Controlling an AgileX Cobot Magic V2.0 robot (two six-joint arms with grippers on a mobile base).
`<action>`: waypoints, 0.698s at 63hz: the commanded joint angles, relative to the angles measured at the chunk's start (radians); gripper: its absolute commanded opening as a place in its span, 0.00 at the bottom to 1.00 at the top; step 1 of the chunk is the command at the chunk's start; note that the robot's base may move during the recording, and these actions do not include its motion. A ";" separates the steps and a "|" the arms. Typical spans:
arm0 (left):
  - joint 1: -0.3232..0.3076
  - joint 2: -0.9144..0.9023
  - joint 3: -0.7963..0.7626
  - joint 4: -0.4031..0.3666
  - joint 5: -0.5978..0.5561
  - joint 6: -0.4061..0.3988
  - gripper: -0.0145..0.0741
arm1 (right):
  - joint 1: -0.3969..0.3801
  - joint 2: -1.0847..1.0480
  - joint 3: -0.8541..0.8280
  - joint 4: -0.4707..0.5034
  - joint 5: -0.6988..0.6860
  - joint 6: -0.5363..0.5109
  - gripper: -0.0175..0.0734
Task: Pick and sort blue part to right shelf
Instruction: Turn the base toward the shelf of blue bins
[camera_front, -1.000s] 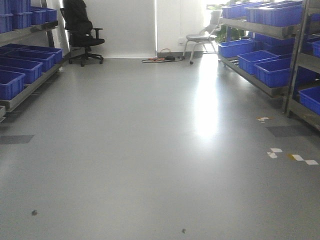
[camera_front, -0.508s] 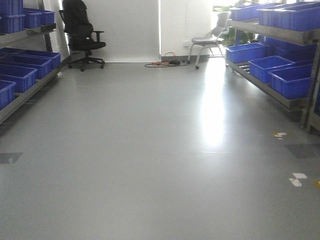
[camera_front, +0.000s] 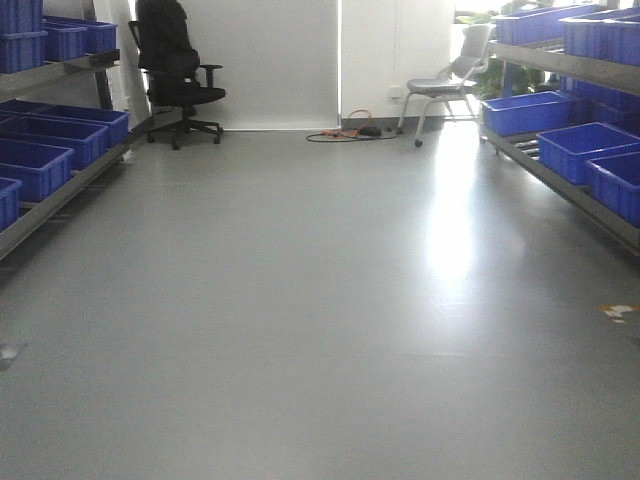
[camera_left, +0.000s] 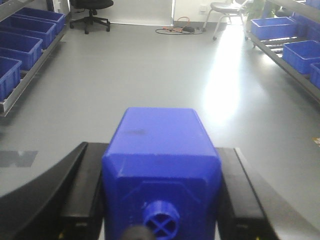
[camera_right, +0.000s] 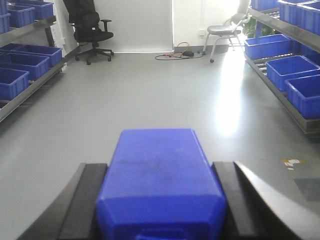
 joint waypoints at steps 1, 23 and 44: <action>0.000 0.007 -0.030 -0.006 -0.090 -0.006 0.58 | -0.007 0.005 -0.030 -0.004 -0.093 -0.006 0.50; 0.000 0.007 -0.030 -0.006 -0.090 -0.006 0.58 | -0.007 0.005 -0.030 -0.004 -0.093 -0.006 0.50; 0.000 0.007 -0.030 -0.006 -0.090 -0.006 0.58 | -0.007 0.005 -0.030 -0.004 -0.093 -0.006 0.50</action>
